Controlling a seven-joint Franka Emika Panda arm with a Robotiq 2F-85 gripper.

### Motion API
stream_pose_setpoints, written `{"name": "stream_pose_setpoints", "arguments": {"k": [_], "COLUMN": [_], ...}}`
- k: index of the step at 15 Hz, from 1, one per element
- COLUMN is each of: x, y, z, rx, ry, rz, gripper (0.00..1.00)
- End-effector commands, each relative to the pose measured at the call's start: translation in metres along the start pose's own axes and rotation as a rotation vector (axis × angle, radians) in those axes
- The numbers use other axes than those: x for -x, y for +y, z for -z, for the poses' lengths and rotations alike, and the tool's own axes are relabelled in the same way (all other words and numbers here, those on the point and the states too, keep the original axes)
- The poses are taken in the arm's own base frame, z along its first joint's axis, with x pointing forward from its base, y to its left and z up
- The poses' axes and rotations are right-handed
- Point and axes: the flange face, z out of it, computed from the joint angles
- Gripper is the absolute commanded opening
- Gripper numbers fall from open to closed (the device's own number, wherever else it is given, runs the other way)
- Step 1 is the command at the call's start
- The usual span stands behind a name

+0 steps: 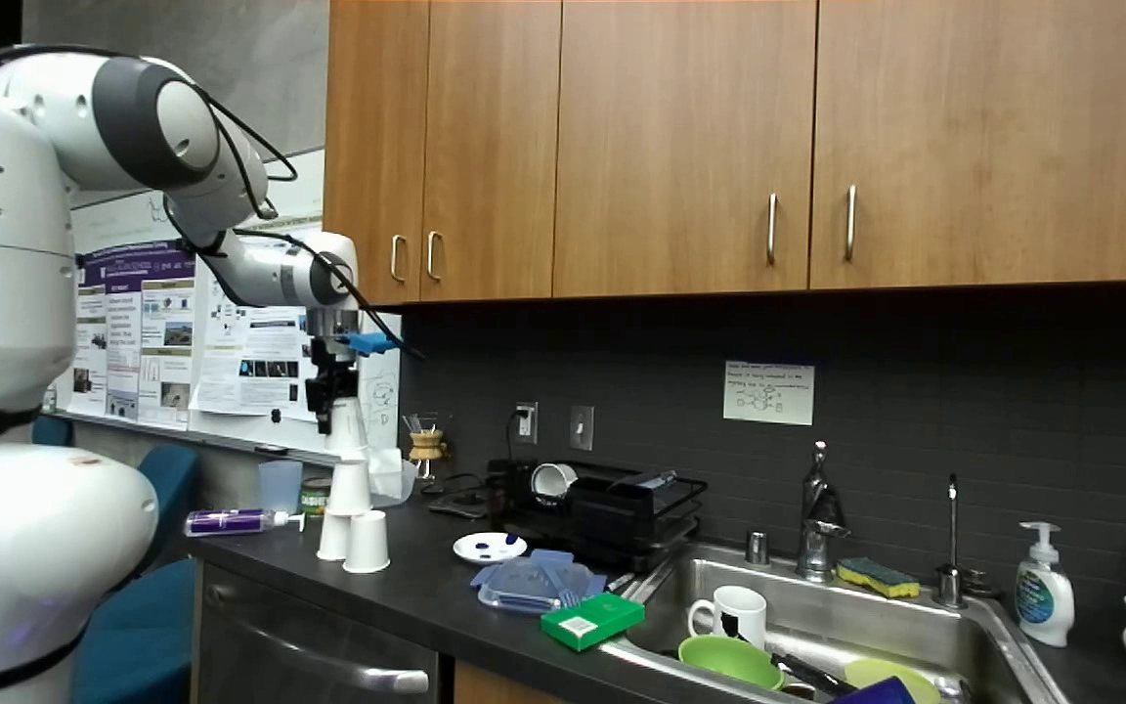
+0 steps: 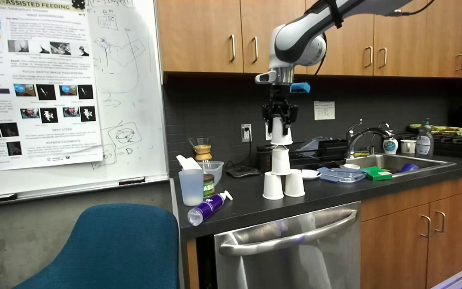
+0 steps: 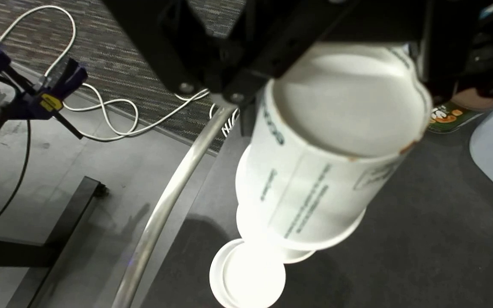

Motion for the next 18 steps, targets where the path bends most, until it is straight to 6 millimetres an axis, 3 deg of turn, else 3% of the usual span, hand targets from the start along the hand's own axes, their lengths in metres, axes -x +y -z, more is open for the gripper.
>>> {"name": "stream_pose_setpoints", "arguments": {"k": [1, 18], "x": [-0.0038, -0.0115], "y": [-0.0096, -0.0082], "z": [0.0027, 0.007], "rx": [0.021, 0.01], "ry": [0.011, 0.009], "rz": [-0.002, 0.002], "gripper": [0.42, 0.42]}}
